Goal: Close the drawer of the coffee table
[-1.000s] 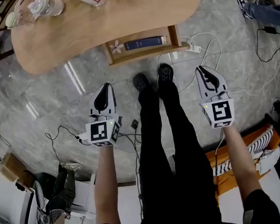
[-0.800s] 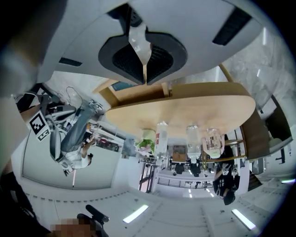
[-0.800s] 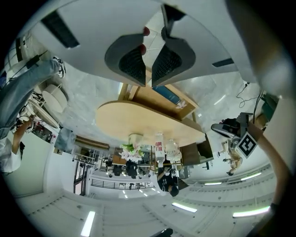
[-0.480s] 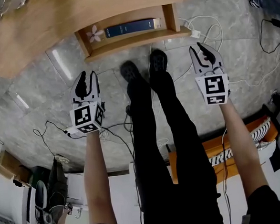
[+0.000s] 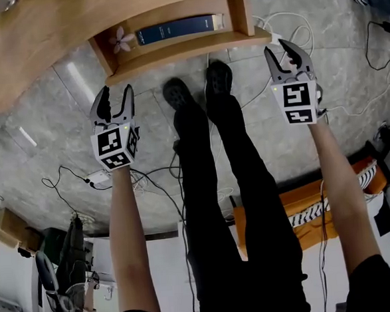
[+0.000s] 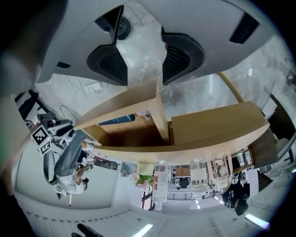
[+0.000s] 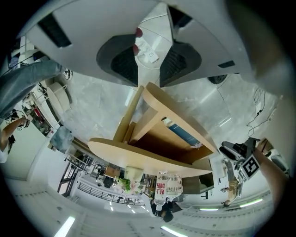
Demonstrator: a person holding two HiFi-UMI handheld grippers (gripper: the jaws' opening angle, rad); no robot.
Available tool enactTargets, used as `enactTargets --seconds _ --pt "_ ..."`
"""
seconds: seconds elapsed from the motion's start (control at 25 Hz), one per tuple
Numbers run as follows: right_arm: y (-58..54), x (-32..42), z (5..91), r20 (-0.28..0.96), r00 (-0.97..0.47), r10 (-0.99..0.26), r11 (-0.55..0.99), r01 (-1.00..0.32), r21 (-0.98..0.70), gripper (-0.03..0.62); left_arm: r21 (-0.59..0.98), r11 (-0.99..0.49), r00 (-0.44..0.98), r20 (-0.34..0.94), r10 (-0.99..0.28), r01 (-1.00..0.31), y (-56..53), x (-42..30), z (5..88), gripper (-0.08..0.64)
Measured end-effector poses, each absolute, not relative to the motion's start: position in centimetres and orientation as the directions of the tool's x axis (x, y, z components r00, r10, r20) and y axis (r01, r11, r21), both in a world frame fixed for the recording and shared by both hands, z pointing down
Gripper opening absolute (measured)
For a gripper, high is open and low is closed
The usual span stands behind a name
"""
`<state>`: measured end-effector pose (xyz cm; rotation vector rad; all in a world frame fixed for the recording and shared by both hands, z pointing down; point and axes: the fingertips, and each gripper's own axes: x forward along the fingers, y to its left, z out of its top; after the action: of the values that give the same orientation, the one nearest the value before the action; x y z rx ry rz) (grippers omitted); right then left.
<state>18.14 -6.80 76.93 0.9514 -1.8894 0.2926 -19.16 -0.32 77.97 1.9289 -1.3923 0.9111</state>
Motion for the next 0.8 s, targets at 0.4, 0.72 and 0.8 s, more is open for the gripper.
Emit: enactTargets --seconds 0.4,0.72,0.8 --pt "-8.1 17.1 77.9 0.837 -0.211 -0.506 0.682 -0.691 0.238 0.113 0.055 -0.299 0.225 0.788 -0.573 -0.953 -2.2 -18.5 79.4 0.225" --pt "-8.1 17.3 77.5 0.836 -0.196 -0.512 0.645 -0.731 0.223 0.087 0.068 -0.242 0.204 0.777 -0.595 -0.968 -2.8 -18.9 78.7 0.17" --pt "-8.2 17.2 77.2 0.831 -0.199 -0.52 0.636 -0.74 0.221 0.084 0.075 -0.23 0.203 0.769 -0.606 -0.97 -2.9 -19.0 78.4 0.17"
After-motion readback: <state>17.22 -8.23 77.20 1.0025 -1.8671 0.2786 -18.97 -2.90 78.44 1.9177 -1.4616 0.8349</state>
